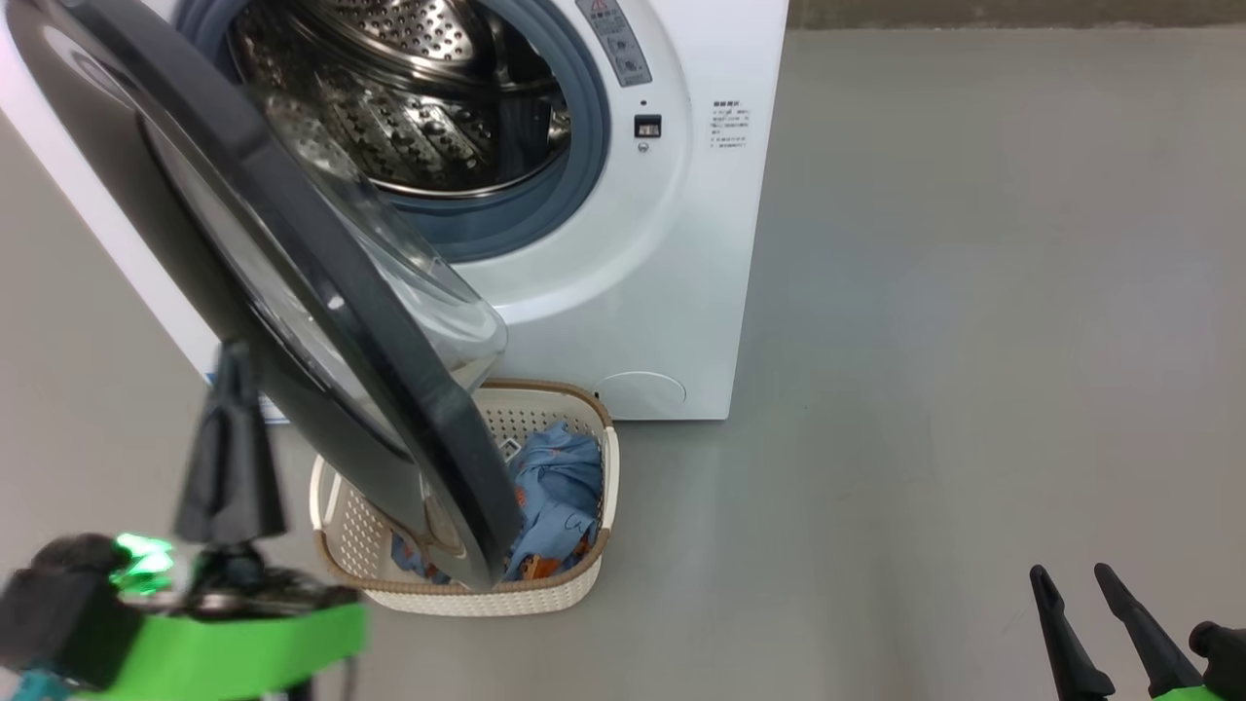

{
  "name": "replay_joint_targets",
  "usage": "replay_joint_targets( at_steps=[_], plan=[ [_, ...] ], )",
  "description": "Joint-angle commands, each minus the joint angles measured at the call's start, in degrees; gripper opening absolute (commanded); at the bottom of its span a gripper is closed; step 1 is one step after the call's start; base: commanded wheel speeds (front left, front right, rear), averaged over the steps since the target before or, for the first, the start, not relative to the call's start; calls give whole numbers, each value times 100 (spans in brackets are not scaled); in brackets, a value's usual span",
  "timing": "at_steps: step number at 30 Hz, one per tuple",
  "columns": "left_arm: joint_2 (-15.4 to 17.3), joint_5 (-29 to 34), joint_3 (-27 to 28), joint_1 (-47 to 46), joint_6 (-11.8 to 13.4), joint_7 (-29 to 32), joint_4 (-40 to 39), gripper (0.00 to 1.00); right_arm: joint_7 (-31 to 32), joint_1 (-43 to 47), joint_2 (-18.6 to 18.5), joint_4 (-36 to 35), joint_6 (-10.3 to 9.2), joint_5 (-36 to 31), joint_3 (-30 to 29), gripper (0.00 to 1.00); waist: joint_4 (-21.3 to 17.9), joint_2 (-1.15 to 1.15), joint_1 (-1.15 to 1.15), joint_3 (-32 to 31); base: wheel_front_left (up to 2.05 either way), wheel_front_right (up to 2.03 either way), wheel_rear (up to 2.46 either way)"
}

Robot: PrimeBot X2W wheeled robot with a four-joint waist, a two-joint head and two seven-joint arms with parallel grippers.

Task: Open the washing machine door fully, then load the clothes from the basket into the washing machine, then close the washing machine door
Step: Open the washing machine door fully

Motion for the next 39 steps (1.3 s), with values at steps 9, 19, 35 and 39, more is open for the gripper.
replay_joint_targets(
  at_steps=[9, 19, 35, 39],
  plan=[
    [44, -98, -1780, -270, 209, -11, -359, 0, -70, -188, -107, -186, 17, -44, 140, 100, -59, 0, 0, 149, 0, 0, 0],
    [44, -1080, -2482, -762, 422, -28, 1206, 0, -70, -350, -122, -171, 17, -90, 175, 100, -118, 0, 0, 342, 0, 0, 0],
    [44, -1258, -1887, -942, 450, -30, 2017, 0, -70, -389, -138, -223, 17, -130, 165, 100, 9, 0, 0, 385, 0, 0, 0],
    [44, -1208, -1811, -809, 463, -30, 1985, 0, -70, -376, -151, -248, 17, -142, 194, 100, 102, 0, 0, 349, 0, 0, 0]
  ],
)
